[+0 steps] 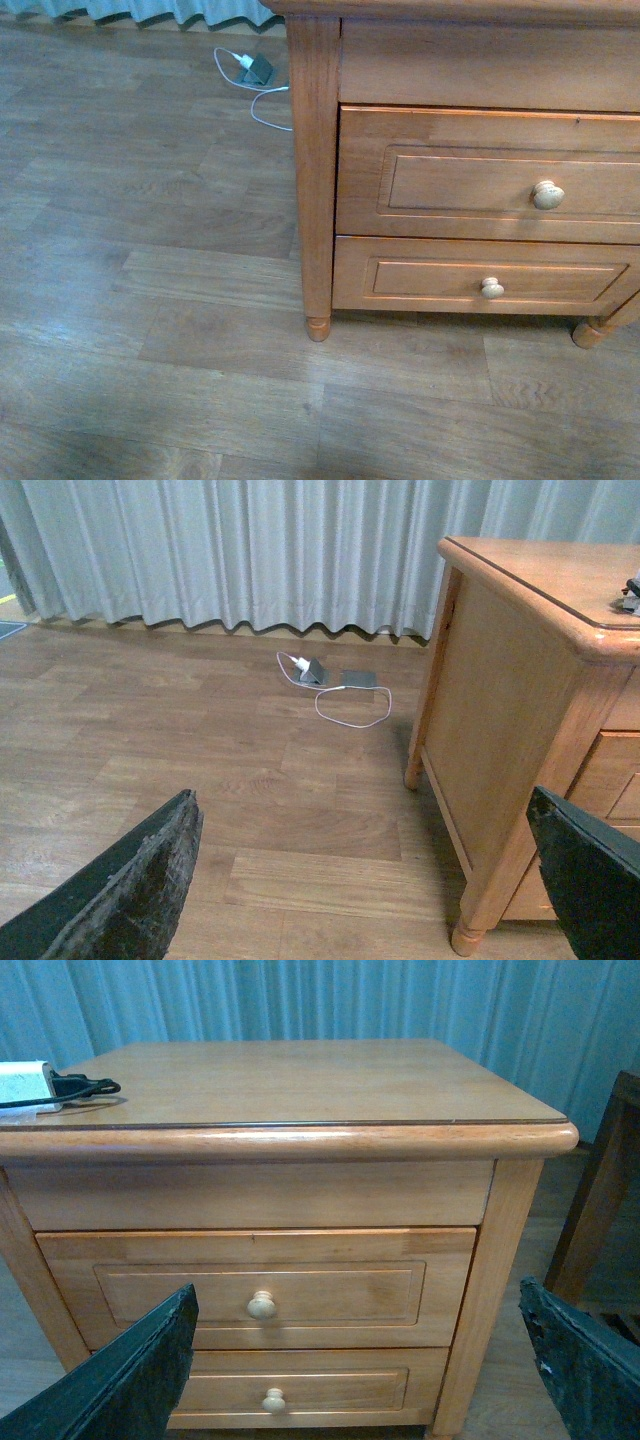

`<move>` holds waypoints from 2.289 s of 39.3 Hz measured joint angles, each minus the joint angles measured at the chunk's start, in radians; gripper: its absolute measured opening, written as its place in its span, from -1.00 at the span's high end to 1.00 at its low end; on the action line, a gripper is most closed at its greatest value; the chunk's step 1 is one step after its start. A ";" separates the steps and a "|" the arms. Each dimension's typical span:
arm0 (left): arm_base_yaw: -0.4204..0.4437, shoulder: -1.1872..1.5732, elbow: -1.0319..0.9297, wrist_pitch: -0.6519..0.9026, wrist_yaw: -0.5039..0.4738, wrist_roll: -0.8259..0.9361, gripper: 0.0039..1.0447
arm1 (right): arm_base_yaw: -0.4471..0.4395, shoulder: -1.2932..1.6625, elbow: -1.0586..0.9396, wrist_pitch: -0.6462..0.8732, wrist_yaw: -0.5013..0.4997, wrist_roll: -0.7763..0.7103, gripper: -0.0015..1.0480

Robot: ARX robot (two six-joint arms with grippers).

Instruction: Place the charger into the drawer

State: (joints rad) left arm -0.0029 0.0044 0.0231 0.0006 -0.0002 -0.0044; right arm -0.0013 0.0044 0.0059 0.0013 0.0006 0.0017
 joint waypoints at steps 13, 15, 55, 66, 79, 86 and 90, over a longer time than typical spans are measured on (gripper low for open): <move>0.000 0.000 0.000 0.000 0.000 0.000 -0.88 | 0.002 0.115 0.018 -0.071 -0.161 0.076 -0.83; 0.000 0.000 0.000 0.000 0.000 0.000 -0.88 | 0.063 0.218 0.040 -0.054 -0.105 0.078 -0.83; 0.000 0.000 0.000 0.000 0.000 0.000 -0.88 | 0.269 1.904 0.681 0.657 0.180 0.009 -0.83; 0.000 0.000 0.000 0.000 0.000 0.000 -0.88 | 0.239 1.962 0.699 0.668 0.181 0.003 -0.83; 0.000 0.000 0.000 0.000 0.000 0.000 -0.88 | 0.231 1.969 0.700 0.684 0.185 0.009 -0.59; 0.000 0.000 0.000 0.000 0.000 0.000 -0.88 | 0.225 1.979 0.700 0.693 0.188 -0.005 0.04; 0.000 0.000 0.000 0.000 0.000 0.000 -0.88 | 0.225 1.988 0.702 0.694 0.180 -0.020 0.38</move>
State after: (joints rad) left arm -0.0029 0.0044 0.0231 0.0006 0.0002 -0.0044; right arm 0.2237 1.9923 0.7078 0.6949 0.1806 -0.0181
